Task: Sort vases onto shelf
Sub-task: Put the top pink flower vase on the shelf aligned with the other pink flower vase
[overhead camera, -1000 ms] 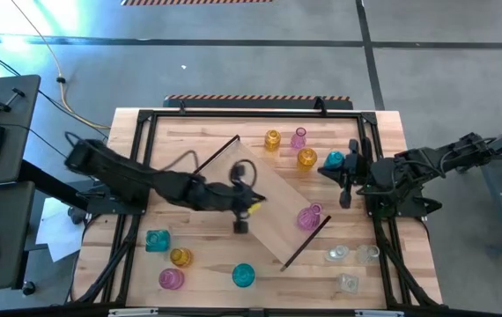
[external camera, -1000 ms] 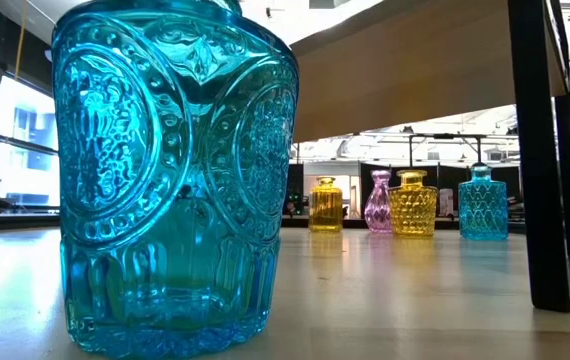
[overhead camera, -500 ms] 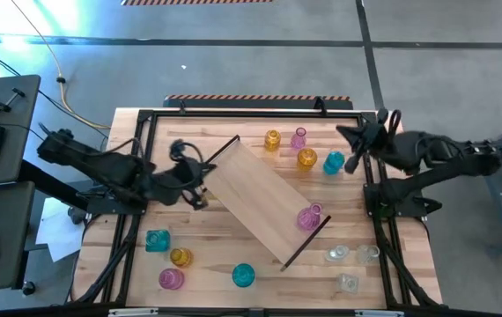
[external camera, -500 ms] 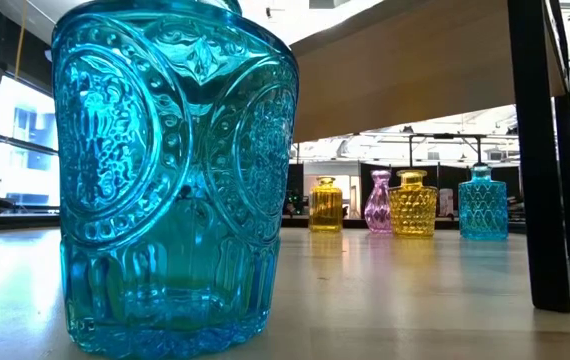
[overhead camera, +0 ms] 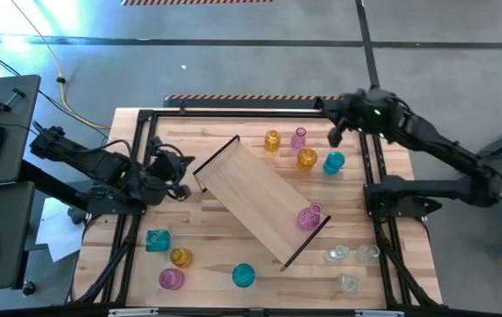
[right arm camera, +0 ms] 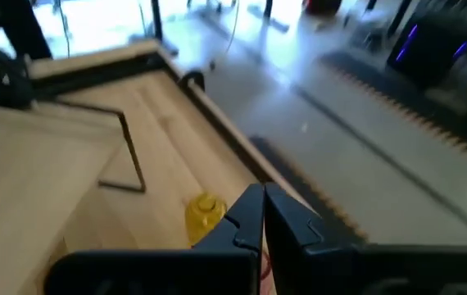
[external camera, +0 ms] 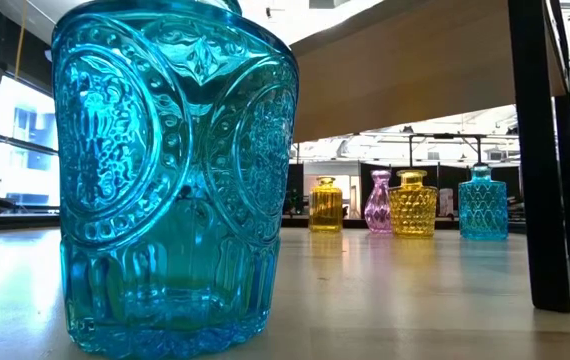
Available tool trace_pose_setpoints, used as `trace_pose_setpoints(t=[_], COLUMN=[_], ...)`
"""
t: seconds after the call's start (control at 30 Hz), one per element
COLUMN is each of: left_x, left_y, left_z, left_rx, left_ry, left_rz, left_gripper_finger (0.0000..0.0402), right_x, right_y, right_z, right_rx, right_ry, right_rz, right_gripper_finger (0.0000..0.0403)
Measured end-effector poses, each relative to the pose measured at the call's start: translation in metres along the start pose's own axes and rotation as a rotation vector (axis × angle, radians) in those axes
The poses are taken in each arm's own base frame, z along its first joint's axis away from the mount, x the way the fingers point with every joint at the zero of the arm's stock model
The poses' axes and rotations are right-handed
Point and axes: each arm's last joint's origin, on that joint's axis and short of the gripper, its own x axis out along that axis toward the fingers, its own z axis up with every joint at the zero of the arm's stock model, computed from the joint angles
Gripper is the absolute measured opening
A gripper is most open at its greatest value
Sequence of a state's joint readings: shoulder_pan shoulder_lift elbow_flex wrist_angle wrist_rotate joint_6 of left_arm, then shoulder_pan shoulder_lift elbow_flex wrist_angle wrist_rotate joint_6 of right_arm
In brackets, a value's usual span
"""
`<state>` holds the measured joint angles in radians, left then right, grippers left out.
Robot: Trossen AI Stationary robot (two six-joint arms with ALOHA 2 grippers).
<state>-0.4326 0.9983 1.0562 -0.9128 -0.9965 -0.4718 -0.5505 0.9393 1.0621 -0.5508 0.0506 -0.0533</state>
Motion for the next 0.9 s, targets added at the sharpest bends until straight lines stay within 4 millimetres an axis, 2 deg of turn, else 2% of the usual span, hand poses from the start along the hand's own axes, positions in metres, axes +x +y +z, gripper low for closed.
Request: trace_pose_setpoints(t=[0.27, 0.43, 0.57, 0.73, 0.9], left_x=[0.006, 0.012, 0.012, 0.013, 0.013], left_y=[-0.002, -0.009, -0.012, -0.012, -0.012], left_z=[-0.032, -0.038, -0.038, -0.038, -0.038], left_rx=[-0.118, -0.152, -0.161, -0.163, -0.163], left_ry=[0.01, 0.008, 0.017, 0.02, 0.019], left_rz=[-0.02, -0.058, -0.099, -0.105, -0.105], left_gripper_finger=[0.0, 0.0, 0.0, 0.0, 0.0], right_x=[0.058, 0.093, 0.117, 0.137, 0.142], right_y=[-0.036, -0.057, -0.066, -0.07, -0.072], right_z=[-0.01, -0.03, -0.045, -0.06, -0.065], right_rx=[0.075, 0.108, 0.113, 0.111, 0.111], right_ry=[0.11, 0.238, 0.315, 0.388, 0.413], right_rz=[0.024, 0.021, 0.09, 0.116, 0.12], right_gripper_finger=[0.0, 0.0, 0.0, 0.0013, 0.0071])
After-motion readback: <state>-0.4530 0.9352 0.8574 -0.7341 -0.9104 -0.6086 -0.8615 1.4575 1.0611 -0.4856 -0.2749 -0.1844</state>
